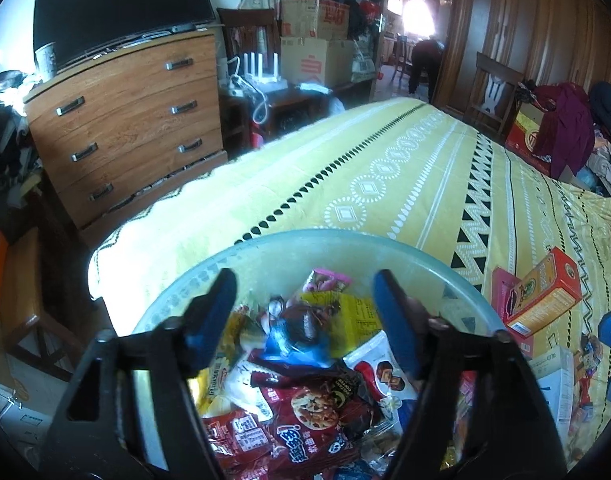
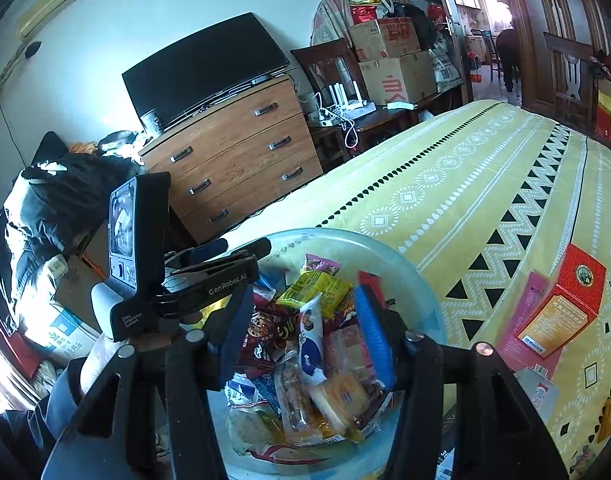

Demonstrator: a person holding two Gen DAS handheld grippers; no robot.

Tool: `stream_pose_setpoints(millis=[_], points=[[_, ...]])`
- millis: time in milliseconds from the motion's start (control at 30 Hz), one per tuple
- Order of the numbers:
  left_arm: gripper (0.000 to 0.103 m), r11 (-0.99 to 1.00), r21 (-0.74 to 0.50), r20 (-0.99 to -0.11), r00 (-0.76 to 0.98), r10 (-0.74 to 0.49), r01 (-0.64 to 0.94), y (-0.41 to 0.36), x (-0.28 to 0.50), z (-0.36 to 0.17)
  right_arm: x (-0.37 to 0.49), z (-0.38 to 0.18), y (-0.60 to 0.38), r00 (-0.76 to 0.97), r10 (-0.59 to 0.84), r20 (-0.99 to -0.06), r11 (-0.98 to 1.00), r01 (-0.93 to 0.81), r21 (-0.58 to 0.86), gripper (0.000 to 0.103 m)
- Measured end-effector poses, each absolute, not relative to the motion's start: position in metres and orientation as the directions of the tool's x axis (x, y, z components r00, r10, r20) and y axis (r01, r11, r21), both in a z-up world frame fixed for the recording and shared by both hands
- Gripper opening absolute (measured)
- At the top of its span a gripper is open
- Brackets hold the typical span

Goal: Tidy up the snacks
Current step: 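Open both tools to drop the packets into the blue basin, then move both tools back over the snacks on the bed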

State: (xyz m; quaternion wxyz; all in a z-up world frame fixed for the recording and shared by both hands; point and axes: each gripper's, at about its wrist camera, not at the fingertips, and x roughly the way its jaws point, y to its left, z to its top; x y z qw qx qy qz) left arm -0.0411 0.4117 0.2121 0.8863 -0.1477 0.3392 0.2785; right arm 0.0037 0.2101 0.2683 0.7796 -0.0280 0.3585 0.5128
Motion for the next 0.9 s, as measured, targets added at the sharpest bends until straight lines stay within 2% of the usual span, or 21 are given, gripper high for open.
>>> stream_pose_setpoints(millis=[100,200,333,433,567,633,733,900], points=[[0.085,0.796,-0.071,-0.668,0.621,0.410,-0.602,0.409,-0.045,0.214,0.002,0.266,0.210,0.211,0.779,-0.590,0.469,-0.821,0.327,0.063],[0.085,0.798,-0.078,-0.652,0.636,0.413,-0.597,0.401,-0.049,0.219,-0.002,0.262,0.199,0.225,0.781,-0.583,0.478,-0.816,0.326,0.070],[0.085,0.862,-0.101,-0.583,0.731,0.354,-0.497,0.356,-0.063,0.241,-0.020,0.260,0.148,0.331,0.783,-0.527,0.519,-0.815,0.259,0.070],[0.087,0.937,-0.089,-0.519,0.818,0.246,-0.339,0.293,-0.071,0.258,-0.021,0.241,0.071,0.428,0.737,-0.523,0.611,-0.752,0.247,0.070],[0.090,0.995,-0.072,-0.492,0.870,0.026,-0.071,0.189,-0.075,0.264,0.013,0.189,-0.046,0.493,0.621,-0.609,0.761,-0.566,0.318,0.070],[0.090,0.996,-0.075,-0.507,0.859,-0.077,0.045,0.145,-0.074,0.260,0.033,0.162,-0.105,0.517,0.557,-0.651,0.822,-0.459,0.338,0.070],[0.090,0.977,-0.091,-0.546,0.810,-0.213,0.195,0.085,-0.071,0.245,0.065,0.129,-0.181,0.536,0.463,-0.706,0.885,-0.330,0.330,0.062],[0.090,0.954,-0.091,-0.610,0.741,-0.281,0.286,0.030,-0.053,0.208,0.149,0.103,-0.281,0.556,0.368,-0.745,0.929,-0.176,0.327,0.062]])
